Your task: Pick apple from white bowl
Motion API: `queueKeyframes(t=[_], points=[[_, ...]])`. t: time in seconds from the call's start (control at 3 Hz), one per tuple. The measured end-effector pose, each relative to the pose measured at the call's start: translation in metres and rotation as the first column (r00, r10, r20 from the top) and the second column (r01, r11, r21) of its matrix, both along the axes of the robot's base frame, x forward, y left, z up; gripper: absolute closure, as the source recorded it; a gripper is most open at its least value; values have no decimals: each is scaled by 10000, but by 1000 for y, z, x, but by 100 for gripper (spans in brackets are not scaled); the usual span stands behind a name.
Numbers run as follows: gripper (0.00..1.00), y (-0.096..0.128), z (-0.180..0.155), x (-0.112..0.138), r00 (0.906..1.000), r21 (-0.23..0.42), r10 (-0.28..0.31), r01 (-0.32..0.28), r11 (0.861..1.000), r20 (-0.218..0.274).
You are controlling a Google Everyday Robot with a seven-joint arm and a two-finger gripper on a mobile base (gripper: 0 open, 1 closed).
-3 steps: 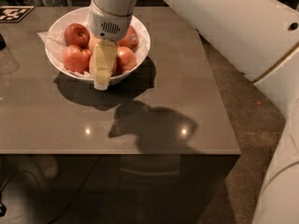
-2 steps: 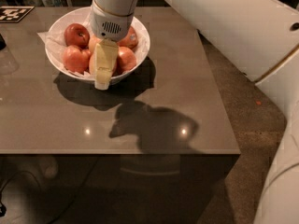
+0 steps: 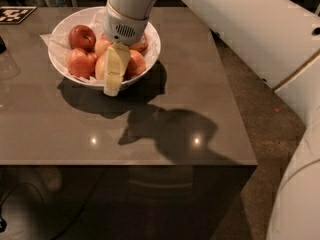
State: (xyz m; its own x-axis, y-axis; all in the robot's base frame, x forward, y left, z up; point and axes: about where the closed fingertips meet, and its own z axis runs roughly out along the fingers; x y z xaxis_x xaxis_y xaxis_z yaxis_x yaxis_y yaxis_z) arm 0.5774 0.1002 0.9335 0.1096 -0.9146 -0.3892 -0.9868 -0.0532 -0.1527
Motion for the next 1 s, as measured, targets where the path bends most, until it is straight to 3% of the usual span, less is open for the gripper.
queueKeyframes(t=[0.33, 0.67, 1.0], points=[[0, 2, -13, -3, 9984, 167, -95, 104, 9998, -551], [0, 7, -16, -13, 9970, 219, -216, 233, 9995, -741], [19, 7, -15, -13, 9970, 219, -216, 233, 9995, -741]])
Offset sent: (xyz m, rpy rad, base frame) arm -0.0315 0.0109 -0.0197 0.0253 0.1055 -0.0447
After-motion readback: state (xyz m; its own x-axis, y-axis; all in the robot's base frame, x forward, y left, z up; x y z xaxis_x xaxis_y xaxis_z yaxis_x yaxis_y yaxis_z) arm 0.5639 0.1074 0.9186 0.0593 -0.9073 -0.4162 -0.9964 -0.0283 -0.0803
